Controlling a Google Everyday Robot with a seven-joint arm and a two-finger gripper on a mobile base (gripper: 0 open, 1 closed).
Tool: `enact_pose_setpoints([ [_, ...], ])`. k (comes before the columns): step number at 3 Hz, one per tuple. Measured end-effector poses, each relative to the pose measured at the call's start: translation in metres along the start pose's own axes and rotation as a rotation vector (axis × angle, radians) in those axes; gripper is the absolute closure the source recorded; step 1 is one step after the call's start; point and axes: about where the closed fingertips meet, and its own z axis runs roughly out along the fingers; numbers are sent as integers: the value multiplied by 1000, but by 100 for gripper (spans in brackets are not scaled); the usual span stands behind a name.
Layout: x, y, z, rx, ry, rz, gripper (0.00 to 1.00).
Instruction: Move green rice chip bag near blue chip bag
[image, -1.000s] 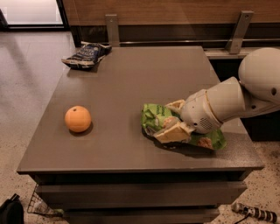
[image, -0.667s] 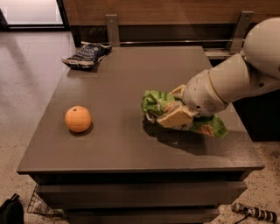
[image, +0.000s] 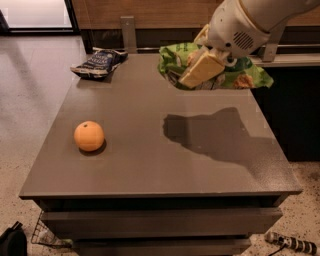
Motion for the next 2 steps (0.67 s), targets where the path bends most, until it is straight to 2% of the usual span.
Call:
enact_pose_setpoints([
  [1, -25, -44, -8, 26, 0, -48, 100],
  [2, -47, -89, 4, 34, -15, -72, 100],
])
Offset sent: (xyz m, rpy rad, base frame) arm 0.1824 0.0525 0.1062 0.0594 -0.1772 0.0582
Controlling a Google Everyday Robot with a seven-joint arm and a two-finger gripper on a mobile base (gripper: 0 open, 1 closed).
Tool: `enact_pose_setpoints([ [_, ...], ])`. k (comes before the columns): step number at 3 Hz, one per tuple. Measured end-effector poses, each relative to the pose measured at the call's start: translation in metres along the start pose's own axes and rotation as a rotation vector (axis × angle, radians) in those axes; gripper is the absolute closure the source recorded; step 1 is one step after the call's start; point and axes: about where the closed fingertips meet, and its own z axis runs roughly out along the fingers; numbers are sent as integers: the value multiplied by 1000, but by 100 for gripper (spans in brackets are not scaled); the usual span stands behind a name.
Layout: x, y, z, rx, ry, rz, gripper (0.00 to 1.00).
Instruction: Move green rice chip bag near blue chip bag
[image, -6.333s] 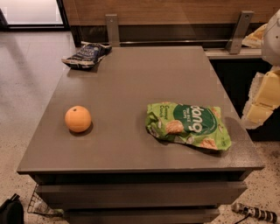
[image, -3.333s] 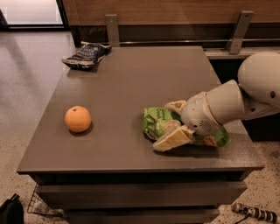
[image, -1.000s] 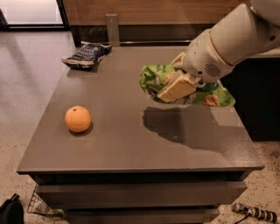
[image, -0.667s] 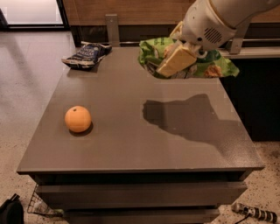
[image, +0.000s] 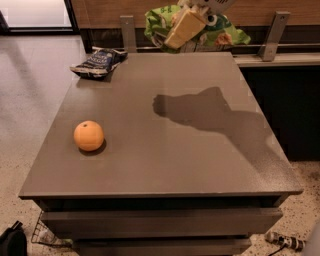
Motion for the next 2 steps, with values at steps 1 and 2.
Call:
enact_pose_setpoints([
  [1, -18, -45, 20, 33, -28, -4, 100],
  [2, -39, -93, 21, 136, -90, -3, 100],
])
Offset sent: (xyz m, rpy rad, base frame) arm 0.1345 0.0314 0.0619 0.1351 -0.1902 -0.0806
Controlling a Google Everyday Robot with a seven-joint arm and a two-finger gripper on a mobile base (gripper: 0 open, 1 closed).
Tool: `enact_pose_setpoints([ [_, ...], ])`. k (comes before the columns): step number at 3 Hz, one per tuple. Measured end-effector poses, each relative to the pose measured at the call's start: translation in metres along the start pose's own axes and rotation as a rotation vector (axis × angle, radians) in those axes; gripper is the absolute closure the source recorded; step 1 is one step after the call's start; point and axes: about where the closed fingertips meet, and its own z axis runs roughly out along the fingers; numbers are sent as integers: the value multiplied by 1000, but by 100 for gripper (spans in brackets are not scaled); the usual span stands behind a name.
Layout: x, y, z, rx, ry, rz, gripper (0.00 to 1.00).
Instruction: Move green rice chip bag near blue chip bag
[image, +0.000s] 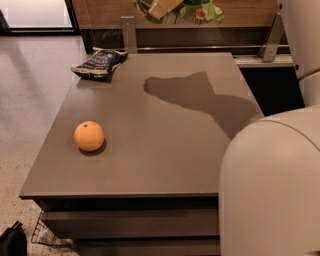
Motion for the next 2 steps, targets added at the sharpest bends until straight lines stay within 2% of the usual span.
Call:
enact_pose_setpoints([
  [1, 0, 0, 0, 0, 0, 0, 100],
  [2, 14, -5, 30, 22, 143, 46, 100],
])
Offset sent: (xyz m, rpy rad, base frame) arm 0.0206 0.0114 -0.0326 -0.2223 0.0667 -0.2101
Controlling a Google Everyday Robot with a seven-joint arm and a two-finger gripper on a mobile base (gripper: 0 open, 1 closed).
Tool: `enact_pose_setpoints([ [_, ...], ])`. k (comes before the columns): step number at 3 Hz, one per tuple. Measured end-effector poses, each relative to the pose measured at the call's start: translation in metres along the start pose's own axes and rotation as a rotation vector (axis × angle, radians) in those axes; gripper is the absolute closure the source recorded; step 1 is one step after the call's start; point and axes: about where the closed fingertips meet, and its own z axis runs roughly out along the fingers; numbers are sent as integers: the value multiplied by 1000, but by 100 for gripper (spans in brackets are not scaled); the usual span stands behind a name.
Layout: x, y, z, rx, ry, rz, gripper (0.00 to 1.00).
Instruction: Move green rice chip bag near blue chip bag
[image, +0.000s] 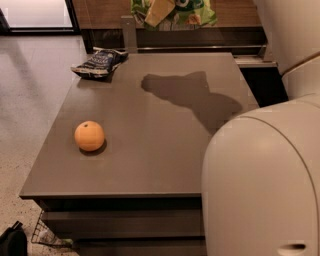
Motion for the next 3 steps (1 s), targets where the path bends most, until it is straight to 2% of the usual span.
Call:
enact_pose_setpoints([
  [1, 14, -15, 39, 68, 108, 47, 100],
  [2, 45, -31, 85, 145, 136, 87, 100],
  [3, 49, -43, 115, 211, 51, 109, 100],
])
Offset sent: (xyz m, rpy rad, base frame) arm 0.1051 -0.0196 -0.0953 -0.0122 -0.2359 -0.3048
